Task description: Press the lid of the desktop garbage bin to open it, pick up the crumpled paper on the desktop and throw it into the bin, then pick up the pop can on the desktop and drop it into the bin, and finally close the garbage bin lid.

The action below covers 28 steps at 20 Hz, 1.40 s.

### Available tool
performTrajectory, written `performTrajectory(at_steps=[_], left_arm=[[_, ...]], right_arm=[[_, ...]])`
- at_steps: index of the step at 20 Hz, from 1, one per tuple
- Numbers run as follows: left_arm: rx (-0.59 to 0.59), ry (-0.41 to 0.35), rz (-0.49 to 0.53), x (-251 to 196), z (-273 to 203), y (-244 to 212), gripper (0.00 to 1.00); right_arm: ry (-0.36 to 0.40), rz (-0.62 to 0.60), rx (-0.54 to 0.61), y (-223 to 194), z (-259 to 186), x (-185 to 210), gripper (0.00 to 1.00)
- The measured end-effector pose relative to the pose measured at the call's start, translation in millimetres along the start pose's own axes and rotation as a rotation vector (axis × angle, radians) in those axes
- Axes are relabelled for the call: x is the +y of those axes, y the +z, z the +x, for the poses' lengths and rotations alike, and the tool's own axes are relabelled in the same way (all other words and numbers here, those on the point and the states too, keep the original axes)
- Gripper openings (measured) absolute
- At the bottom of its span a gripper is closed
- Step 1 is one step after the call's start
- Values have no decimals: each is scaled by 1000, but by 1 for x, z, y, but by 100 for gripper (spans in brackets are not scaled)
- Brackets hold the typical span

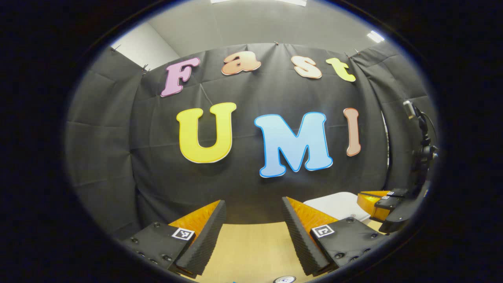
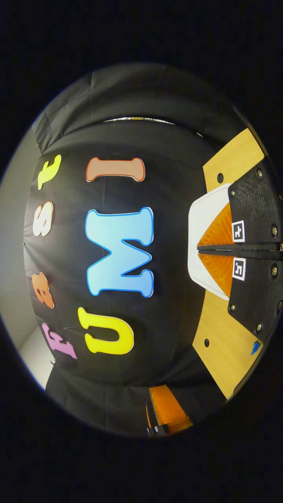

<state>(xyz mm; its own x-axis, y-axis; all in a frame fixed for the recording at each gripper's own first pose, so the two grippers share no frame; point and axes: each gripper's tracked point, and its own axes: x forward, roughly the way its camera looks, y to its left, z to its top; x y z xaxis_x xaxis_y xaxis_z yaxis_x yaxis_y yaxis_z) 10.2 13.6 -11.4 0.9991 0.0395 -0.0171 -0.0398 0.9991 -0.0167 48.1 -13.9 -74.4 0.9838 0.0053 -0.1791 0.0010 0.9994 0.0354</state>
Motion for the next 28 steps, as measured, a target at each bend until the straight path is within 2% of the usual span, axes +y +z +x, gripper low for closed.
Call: performTrajectory(at_steps=[6, 9, 12, 13, 14, 18, 21, 28], left_arm=[[13, 10, -3, 5, 3, -5, 95], [19, 14, -2, 6, 5, -8, 91], [27, 15, -5, 6, 7, -10, 90], [28, 14, -7, 5, 7, -11, 95], [28, 13, -9, 4, 8, -11, 90], [27, 11, -12, 3, 7, -11, 90], [29, 9, -20, 2, 7, -12, 90], [26, 21, -25, 9, 3, -12, 92]], right_arm=[[-16, 22, 89, -36, 12, -5, 0], [-16, 43, 127, -54, 13, -6, 0], [-13, 50, 121, -53, 16, -5, 0], [-12, 50, 124, -54, 16, -5, 0], [-9, 56, 127, -55, 17, -5, 0], [4, 129, 130, -59, 17, -6, 0], [6, 106, 127, -60, 17, -5, 1], [-1, 126, 90, -36, 7, -7, 0]])
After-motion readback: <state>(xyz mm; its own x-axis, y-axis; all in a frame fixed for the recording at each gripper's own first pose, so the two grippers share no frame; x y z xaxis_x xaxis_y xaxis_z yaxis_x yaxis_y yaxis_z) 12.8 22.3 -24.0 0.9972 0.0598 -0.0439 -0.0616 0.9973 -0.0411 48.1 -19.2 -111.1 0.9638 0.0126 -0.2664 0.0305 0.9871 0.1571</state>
